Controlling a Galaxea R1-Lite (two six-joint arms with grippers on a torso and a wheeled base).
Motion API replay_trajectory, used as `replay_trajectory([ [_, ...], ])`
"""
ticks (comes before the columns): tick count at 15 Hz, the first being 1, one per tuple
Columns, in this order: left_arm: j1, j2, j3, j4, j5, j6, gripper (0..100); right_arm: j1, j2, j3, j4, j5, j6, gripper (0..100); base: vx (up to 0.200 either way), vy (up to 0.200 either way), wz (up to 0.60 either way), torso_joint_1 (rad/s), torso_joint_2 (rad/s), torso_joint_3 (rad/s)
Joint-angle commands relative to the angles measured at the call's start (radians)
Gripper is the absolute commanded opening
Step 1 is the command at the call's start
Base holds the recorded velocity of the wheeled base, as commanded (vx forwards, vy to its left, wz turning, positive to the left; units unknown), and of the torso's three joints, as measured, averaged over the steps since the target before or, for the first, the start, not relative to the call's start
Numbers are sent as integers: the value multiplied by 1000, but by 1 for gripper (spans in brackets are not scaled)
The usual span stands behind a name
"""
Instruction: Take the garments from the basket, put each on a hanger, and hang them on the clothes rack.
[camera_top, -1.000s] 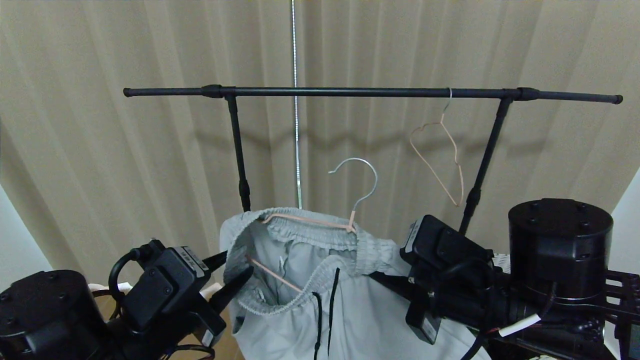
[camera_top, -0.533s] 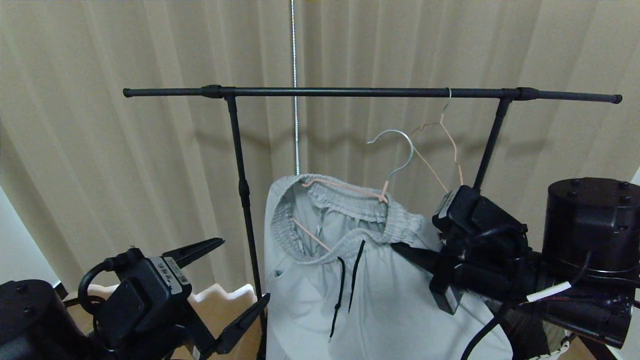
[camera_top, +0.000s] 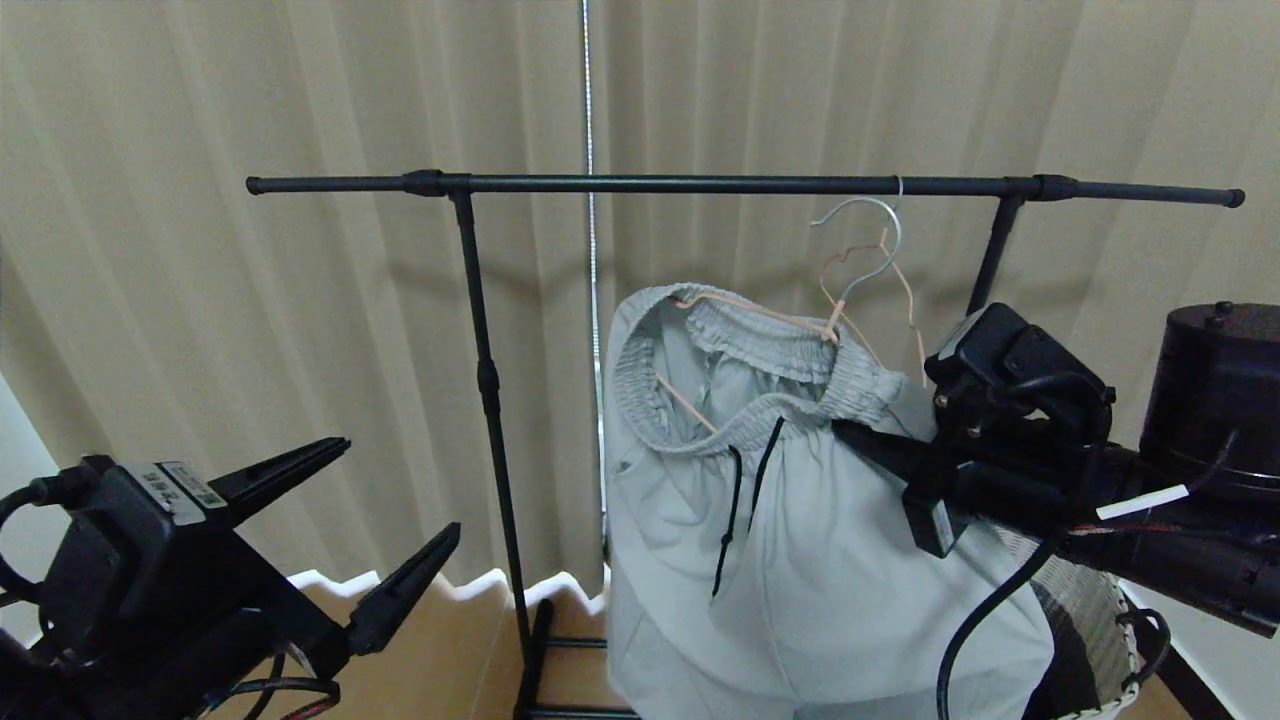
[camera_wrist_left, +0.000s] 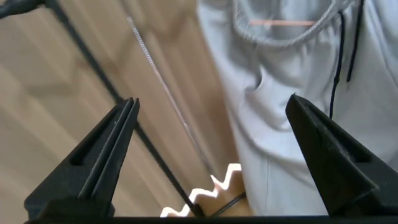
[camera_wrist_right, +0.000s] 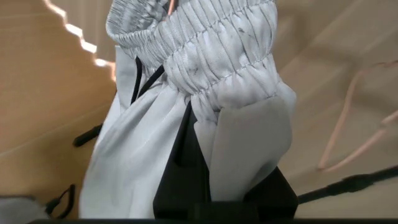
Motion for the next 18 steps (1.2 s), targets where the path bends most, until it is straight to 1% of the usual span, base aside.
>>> replay_trajectory([
  [1, 32, -15, 11, -1, -1, 0, 100, -3, 1, -10, 0, -1, -1, 0, 200, 0, 0, 7, 7, -2],
  [9, 41, -15, 11, -1, -2, -7, 100, -5, 5, -22, 1, -13, -1, 0, 200, 0, 0, 2, 3, 2],
  [10, 41, -14, 5, -1, -2, -7, 100, -26, 9, -23, 1, -13, -1, 0, 200, 0, 0, 7, 2, 7],
  [14, 43, -14, 4, -1, 2, -4, 100, -55, 19, -27, 5, -16, -1, 0, 200, 0, 0, -2, 2, 6],
  [16, 43, -14, 1, -1, 4, -2, 100, -60, 35, -28, 1, -45, -1, 0, 200, 0, 0, 2, 2, 0],
  [18, 43, -14, 1, -1, 4, 0, 100, -60, 39, -39, 5, -52, -1, 0, 200, 0, 0, -5, 0, 0],
])
